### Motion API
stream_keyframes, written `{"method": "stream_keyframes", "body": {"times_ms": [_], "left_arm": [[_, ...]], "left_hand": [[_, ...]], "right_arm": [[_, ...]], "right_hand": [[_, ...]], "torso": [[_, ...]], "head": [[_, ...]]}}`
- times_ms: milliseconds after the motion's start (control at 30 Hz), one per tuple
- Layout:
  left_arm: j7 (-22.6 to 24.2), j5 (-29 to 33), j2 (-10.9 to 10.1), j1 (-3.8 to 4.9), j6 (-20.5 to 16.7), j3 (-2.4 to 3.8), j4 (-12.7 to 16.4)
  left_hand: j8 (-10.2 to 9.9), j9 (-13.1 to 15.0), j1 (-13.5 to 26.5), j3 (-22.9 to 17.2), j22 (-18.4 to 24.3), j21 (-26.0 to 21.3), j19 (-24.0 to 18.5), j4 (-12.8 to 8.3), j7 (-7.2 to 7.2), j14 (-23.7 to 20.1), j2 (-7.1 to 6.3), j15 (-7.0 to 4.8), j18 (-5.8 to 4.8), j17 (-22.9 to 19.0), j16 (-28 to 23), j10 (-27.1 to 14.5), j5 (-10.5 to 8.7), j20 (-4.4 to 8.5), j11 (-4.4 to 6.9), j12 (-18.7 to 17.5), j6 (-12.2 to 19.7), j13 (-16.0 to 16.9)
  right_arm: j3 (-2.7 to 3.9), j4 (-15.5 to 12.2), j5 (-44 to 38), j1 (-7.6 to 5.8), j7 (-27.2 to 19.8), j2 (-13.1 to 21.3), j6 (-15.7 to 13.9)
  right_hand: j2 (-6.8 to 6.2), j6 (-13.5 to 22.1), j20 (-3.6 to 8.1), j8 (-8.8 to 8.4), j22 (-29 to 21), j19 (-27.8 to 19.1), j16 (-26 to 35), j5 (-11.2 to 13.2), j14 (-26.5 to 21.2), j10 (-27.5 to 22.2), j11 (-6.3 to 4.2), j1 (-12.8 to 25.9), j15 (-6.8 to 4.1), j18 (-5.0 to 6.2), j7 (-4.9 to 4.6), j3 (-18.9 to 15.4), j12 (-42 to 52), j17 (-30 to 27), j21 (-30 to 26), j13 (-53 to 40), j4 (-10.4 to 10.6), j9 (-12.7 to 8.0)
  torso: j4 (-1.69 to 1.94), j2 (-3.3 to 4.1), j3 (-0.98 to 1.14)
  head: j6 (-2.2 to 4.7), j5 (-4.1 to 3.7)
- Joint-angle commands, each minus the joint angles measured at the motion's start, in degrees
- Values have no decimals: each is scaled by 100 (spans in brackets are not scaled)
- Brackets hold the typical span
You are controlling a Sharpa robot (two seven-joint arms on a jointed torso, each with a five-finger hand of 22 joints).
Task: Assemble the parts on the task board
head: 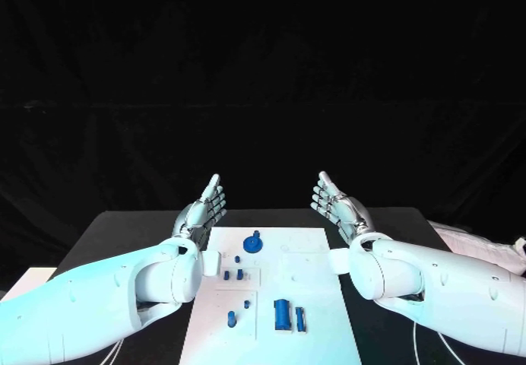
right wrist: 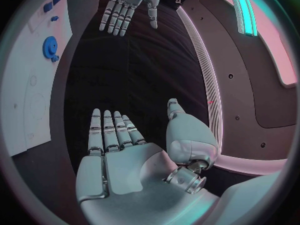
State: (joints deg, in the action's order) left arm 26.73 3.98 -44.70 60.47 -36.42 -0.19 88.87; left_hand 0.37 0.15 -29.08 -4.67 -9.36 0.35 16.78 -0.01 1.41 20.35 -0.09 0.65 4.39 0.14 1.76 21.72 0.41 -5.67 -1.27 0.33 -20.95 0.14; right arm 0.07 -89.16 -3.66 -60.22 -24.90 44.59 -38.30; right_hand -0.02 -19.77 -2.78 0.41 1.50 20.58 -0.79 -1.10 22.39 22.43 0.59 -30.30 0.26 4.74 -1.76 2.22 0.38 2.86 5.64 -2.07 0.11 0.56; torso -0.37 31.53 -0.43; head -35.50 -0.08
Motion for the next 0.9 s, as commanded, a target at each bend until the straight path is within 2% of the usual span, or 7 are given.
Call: {"method": "stream_keyframes", "body": {"times_ms": [33, 367, 400, 900], "left_arm": [[296, -380, 1, -23, -725, 16, 89], [306, -398, 1, -30, -769, 19, 108], [306, -398, 1, -30, -769, 19, 108], [306, -398, 1, -30, -769, 19, 108]], "left_hand": [[-37, -15, 952, 467, 307, -35, -550, 1, -141, -668, 9, -65, -439, -14, -176, -713, -41, 567, 127, -33, 687, -14], [-37, -15, 1609, 467, 519, -35, -915, 1, -141, -1129, 9, -65, -439, -14, -176, -1204, -41, 567, 127, -33, 1160, -14], [-37, -15, 1660, 467, 936, -35, -951, 1, -141, -1163, 9, -65, -439, -14, -176, -1239, -41, 567, 127, -33, 1198, -14], [-37, -15, 2241, 467, 936, -35, -1264, 1, -141, -1561, 9, -65, -439, -14, -176, -1666, -41, 567, 127, -33, 1603, -14]], "right_arm": [[-7, -75, 362, 6, -486, 9, -577], [-7, -79, 366, 6, -490, 10, -582], [-7, -79, 366, 6, -490, 10, -582], [-7, -79, 366, 6, -490, 10, -582]], "right_hand": [[2, 648, 278, -41, -150, -675, 79, 110, -733, -733, -59, 991, -26, -474, 176, -222, -38, -286, -564, 207, -11, -56], [2, 1097, 278, -41, -150, -1140, 79, 110, -1240, -1243, -59, 1677, -26, -474, 176, -222, -38, -286, -564, 207, -11, -56], [2, 1130, 278, -41, -150, -1176, 79, 110, -1277, -1280, -59, 1728, -26, -474, 176, -222, -38, -286, -564, 207, -11, -56], [2, 1517, 278, -41, -150, -1579, 79, 110, -1727, -1725, -59, 2335, -26, -474, 176, -222, -38, -286, -564, 207, -11, -56]], "torso": [[37, -35, 43], [37, -35, 43], [37, -35, 43], [37, -35, 43]], "head": [[111, 8], [112, 8], [112, 8], [112, 8]]}}
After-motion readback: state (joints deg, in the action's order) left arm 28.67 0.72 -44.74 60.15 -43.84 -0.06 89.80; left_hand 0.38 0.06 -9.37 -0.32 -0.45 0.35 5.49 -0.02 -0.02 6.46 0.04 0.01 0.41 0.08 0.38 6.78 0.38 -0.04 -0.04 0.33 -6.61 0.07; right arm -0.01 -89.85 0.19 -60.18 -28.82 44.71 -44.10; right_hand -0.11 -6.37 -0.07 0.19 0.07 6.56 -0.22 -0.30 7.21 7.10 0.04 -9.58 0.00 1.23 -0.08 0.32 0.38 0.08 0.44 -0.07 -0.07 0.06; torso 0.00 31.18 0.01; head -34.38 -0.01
